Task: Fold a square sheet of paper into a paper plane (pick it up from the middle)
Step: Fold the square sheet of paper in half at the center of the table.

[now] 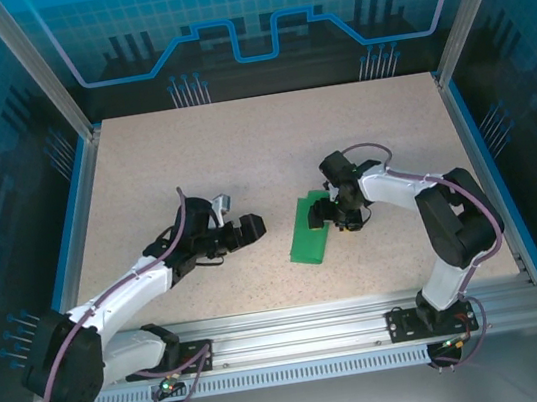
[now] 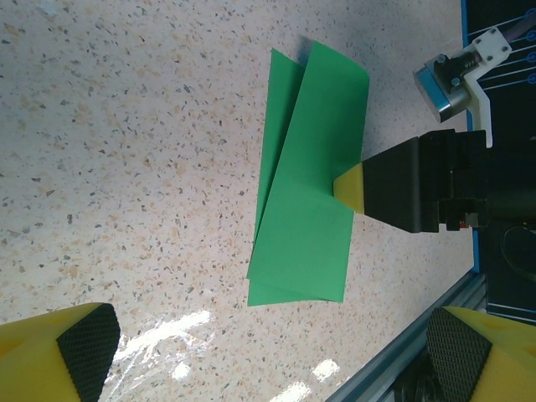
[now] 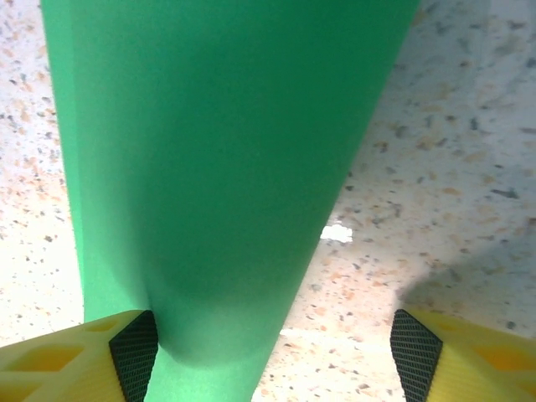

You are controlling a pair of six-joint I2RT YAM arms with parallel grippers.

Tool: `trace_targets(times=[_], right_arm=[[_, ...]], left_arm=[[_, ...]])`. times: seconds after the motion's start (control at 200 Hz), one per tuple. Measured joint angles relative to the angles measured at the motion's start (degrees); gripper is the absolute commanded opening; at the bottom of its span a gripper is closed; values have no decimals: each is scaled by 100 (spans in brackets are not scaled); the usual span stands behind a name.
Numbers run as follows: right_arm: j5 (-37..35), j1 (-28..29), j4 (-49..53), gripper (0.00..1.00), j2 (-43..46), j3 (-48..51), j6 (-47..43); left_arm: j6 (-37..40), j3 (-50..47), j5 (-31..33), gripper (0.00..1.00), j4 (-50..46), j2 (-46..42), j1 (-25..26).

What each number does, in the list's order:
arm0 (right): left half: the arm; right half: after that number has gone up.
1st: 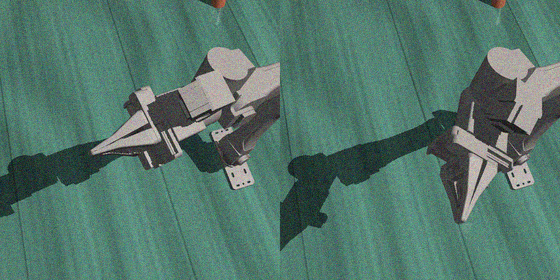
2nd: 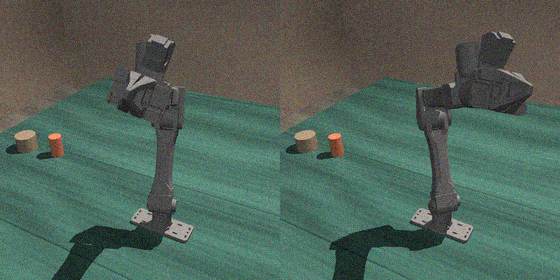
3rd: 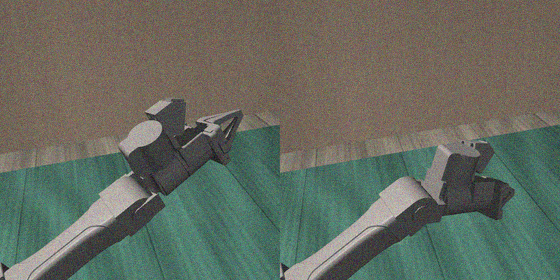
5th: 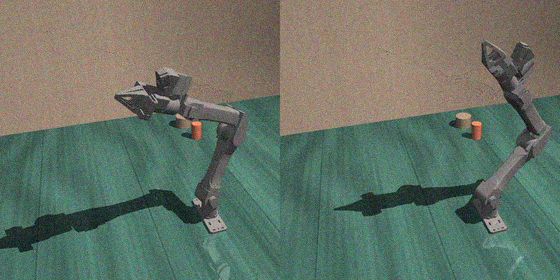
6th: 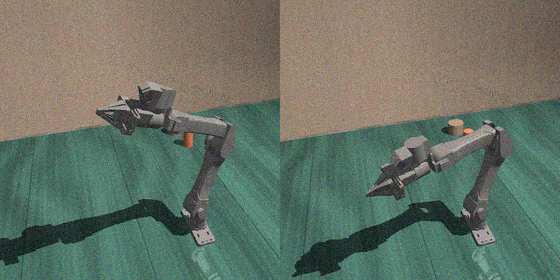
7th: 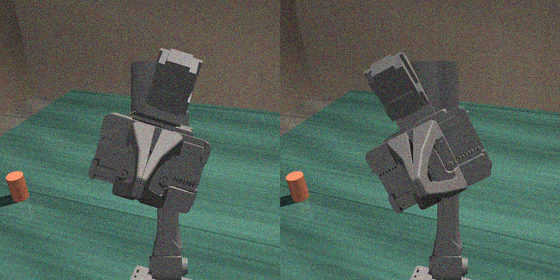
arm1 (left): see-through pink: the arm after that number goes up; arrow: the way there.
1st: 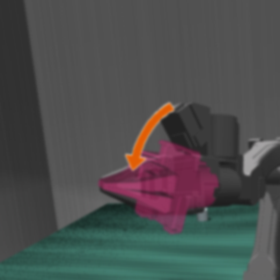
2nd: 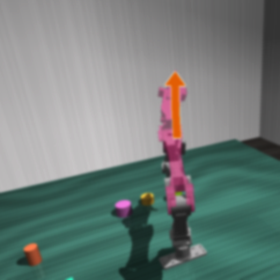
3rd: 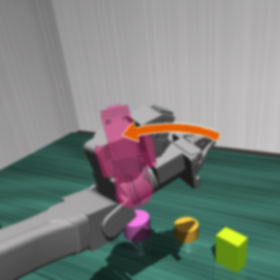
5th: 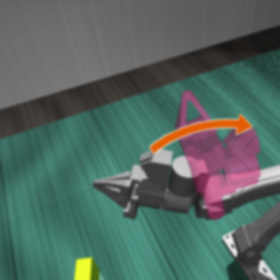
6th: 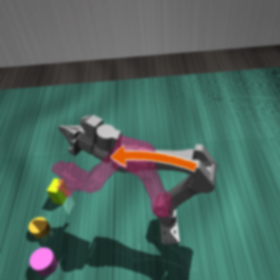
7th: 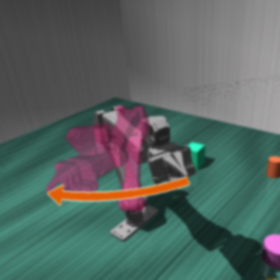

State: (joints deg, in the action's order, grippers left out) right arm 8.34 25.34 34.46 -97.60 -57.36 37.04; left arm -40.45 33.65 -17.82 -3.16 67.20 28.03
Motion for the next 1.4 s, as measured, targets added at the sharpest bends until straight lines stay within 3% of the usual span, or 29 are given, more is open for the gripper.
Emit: trace_targets(times=[0.24,0.82,1.401], right_arm=[[-197,-28,219,80,116,0,-61],[221,-11,4,84,-98,-127,-302],[280,22,195,87,-315,-291,-765]], left_arm=[[2,101,0,92,0,201,83],[-37,682,22,73,74,1082,393],[-83,804,22,70,96,1270,472]])
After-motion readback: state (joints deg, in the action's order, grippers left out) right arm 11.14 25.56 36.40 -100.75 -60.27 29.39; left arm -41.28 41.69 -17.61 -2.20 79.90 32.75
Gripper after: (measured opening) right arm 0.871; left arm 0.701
